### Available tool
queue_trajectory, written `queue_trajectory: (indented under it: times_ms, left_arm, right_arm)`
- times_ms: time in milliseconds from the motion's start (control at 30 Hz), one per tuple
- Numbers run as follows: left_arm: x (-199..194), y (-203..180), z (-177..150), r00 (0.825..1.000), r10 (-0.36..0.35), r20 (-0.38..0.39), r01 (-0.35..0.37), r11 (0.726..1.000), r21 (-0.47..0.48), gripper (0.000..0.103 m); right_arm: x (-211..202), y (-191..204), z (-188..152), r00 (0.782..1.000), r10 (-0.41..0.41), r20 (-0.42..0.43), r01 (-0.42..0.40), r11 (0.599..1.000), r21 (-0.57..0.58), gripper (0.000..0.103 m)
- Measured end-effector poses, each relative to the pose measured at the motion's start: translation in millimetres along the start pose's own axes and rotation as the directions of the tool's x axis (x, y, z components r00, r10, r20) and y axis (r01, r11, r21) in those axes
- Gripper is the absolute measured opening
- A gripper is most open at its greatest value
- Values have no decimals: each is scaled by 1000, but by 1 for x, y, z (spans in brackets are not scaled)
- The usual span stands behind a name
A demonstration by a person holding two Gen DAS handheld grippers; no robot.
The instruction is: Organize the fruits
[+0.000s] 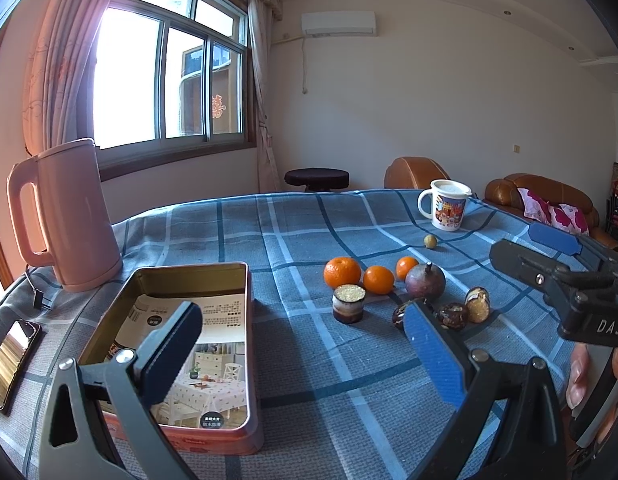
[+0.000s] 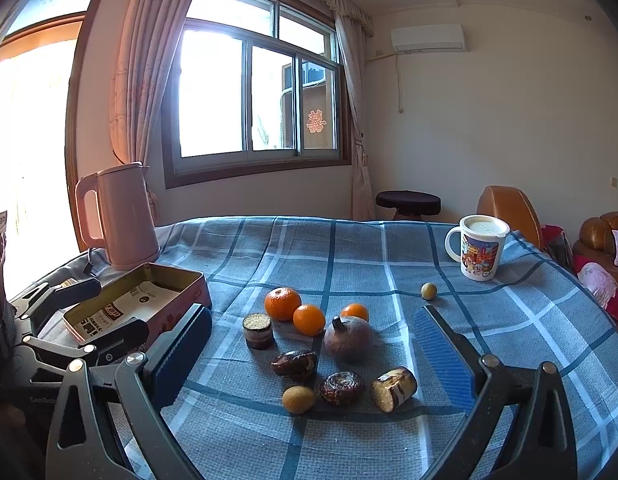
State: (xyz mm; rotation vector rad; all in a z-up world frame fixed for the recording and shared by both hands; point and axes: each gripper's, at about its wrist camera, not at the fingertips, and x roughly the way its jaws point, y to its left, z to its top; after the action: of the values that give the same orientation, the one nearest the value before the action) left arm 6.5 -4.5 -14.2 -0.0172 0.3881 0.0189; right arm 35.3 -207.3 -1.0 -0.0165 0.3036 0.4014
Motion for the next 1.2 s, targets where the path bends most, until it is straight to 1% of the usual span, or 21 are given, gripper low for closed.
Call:
queue_trajectory:
  times_ms: [667, 800, 867, 967, 1067, 1100, 1167, 1200]
  left_arm:
    - [-1, 1, -5, 1000, 1, -8, -1, 1000, 1, 103]
    - [3, -1, -7, 1000, 0, -20, 0, 1000, 0, 103]
    - [8, -2, -9, 999, -5, -40, 5, 1000, -9, 103]
    - [19, -2, -11, 995, -47, -85, 44, 998, -37, 103]
    - [26, -5, -14, 989, -87, -116, 81, 995, -55, 103]
    - [29, -7, -14, 988, -91, -126, 85, 995, -55, 103]
    - [32, -10, -14, 985, -103, -138, 97, 994, -53, 103]
    - [34, -12, -13, 984, -109, -145, 102, 993, -51, 103]
  right_arm:
    - [1, 0, -6, 1000, 1, -12, -1, 1000, 3, 102]
    - [6, -6, -11, 999, -21, -28, 21, 1000, 4, 102]
    - [11, -15, -14, 998, -38, -50, 39, 999, 13, 102]
    - [21, -37, -23, 988, -118, -97, 121, 992, 22, 102]
    - [30, -58, -32, 978, -150, -147, 155, 988, 19, 102]
    - [31, -63, -35, 975, -158, -154, 163, 987, 18, 102]
    - [36, -71, -40, 973, -144, -178, 148, 989, 11, 100]
    - [38, -73, -42, 972, -138, -191, 142, 990, 6, 94]
